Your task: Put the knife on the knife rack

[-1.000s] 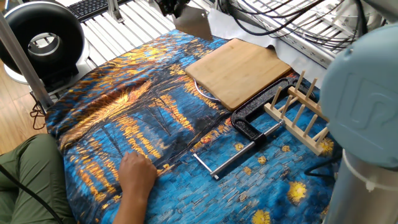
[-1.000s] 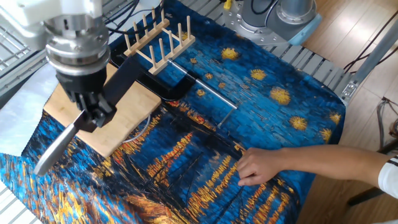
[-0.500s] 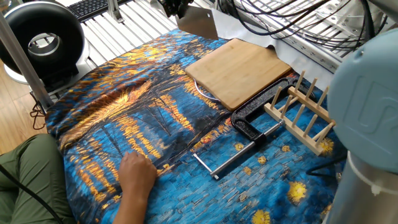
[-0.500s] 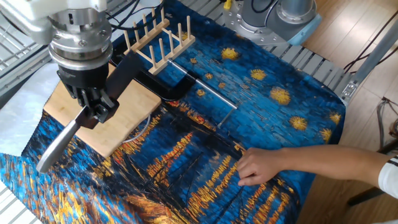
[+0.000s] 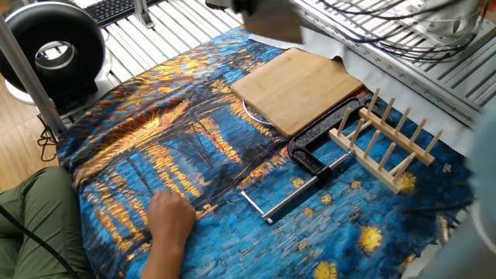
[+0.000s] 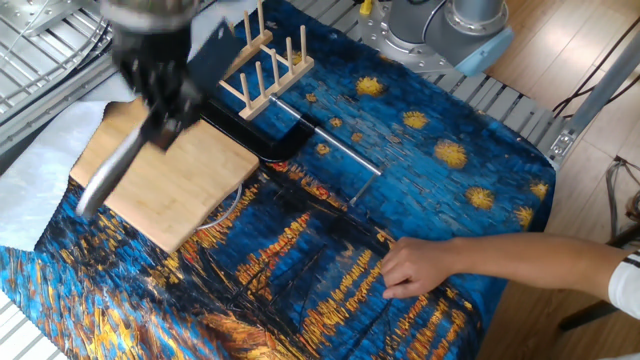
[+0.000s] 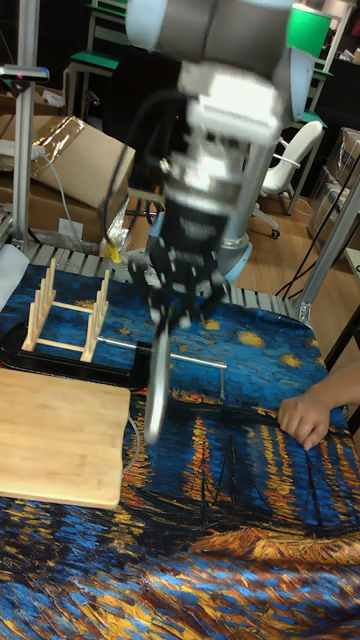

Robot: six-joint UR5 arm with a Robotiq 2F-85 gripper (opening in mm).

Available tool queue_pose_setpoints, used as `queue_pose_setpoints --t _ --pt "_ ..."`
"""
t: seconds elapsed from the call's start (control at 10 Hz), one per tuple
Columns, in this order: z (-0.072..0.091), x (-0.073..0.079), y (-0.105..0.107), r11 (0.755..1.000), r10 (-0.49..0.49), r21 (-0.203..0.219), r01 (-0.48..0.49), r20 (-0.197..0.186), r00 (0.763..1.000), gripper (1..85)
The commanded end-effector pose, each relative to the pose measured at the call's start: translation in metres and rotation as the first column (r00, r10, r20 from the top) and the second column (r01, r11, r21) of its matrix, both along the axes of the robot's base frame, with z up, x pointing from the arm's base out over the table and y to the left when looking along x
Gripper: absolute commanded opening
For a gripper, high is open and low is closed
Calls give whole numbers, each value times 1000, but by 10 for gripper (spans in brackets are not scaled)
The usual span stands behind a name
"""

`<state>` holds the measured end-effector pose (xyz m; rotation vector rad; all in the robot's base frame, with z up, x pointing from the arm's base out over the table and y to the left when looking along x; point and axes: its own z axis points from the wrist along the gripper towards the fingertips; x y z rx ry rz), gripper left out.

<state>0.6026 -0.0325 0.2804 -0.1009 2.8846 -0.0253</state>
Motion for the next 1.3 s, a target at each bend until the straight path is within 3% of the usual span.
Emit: queue_pose_setpoints --t 0.0,0.1,0.2,0.4,0.6,0.7,0.8,1.0,1.2 --pt "5 -28 -5 977 213 -18 -213 8 977 10" --pt "4 -25 -2 964 264 -31 -265 -31 964 10" --pt "3 -32 0 956 292 -23 -294 -55 955 10" --pt "2 -37 4 957 288 -1 -289 -70 955 10" --pt "-1 -51 -11 971 231 -38 -237 -135 964 10" --pt "-1 -55 -15 963 255 -49 -266 -155 954 10" --pt "-1 -50 -11 950 301 -47 -309 -135 944 10" --pt "2 -36 10 952 308 17 -307 -57 950 10" --pt "0 -44 1 944 330 30 -330 -12 944 10"
